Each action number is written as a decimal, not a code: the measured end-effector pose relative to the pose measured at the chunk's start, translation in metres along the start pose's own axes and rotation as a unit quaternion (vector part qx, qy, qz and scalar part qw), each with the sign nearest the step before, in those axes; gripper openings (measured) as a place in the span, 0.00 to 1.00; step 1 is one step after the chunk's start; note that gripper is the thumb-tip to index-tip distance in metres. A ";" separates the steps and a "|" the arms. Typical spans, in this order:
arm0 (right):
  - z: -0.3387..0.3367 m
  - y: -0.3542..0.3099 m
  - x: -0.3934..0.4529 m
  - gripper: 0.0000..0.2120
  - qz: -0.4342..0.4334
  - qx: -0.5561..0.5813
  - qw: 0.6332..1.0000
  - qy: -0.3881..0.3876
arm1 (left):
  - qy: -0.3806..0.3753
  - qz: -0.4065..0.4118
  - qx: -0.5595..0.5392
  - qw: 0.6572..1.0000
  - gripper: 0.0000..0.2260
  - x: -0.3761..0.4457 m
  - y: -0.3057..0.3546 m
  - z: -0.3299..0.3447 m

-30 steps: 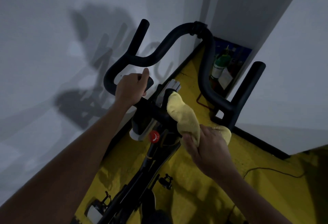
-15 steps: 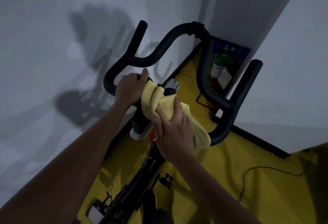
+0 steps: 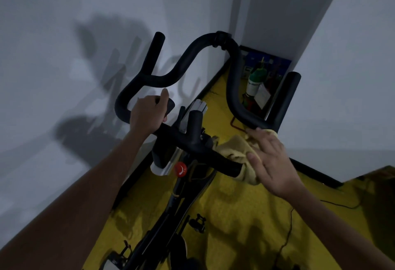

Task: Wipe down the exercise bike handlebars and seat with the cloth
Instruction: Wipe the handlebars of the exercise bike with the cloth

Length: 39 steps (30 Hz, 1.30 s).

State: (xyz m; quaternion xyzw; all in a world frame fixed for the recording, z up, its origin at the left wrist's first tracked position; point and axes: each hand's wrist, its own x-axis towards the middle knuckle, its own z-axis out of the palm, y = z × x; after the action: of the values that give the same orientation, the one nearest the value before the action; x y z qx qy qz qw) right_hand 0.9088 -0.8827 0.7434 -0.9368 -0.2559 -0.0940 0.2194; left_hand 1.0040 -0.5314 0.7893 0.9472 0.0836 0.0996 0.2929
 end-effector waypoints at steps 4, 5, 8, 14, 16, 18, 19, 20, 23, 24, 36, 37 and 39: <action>0.006 0.011 0.011 0.21 0.071 0.097 0.991 0.063 | -0.001 0.002 0.001 1.000 0.35 0.000 0.001 -0.001; 0.008 0.010 0.012 0.21 0.095 0.127 0.984 0.081 | -0.001 0.002 0.001 1.000 0.35 0.000 0.001 -0.001; 0.014 0.000 0.012 0.18 0.182 0.241 0.943 0.135 | -0.004 0.000 -0.001 1.000 0.35 -0.001 0.002 -0.002; 0.028 -0.036 0.009 0.16 0.351 0.274 0.844 0.298 | -0.004 -0.001 -0.011 1.000 0.34 0.000 0.001 -0.002; 0.031 -0.049 0.009 0.21 0.428 0.282 0.801 0.311 | 0.001 0.005 -0.003 1.000 0.35 0.001 0.001 -0.001; 0.036 -0.066 0.009 0.25 0.462 0.355 0.766 0.273 | 0.008 0.013 0.005 1.000 0.35 0.002 0.001 0.000; 0.039 -0.075 0.009 0.26 0.463 0.390 0.753 0.256 | 0.008 0.014 0.007 1.000 0.34 0.002 0.001 0.000; 0.041 -0.081 0.010 0.26 0.460 0.406 0.749 0.251 | 0.007 0.013 0.007 1.000 0.34 0.002 0.000 0.000; 0.040 -0.079 0.019 0.25 0.454 0.382 0.756 0.275 | 0.006 0.005 0.002 1.000 0.35 0.002 -0.003 0.001; 0.039 -0.075 0.023 0.25 0.459 0.372 0.756 0.282 | 0.008 0.007 0.004 1.000 0.35 0.002 -0.003 0.002; -0.008 0.018 0.094 0.25 0.432 0.291 0.818 0.244 | 0.022 0.035 0.013 0.999 0.36 0.005 -0.007 0.005; -0.013 0.026 0.102 0.24 0.419 0.290 0.823 0.251 | 0.026 0.044 0.016 0.999 0.36 0.006 -0.008 0.006; -0.024 0.041 0.115 0.24 0.397 0.296 0.826 0.271 | 0.026 0.053 0.016 0.998 0.36 0.006 -0.008 0.006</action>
State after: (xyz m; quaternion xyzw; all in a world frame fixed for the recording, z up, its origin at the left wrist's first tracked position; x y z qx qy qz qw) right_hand 1.0270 -0.8751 0.7827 -0.7847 0.1919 -0.1688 0.5648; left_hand 1.0108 -0.5267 0.7804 0.9519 0.0426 0.1382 0.2703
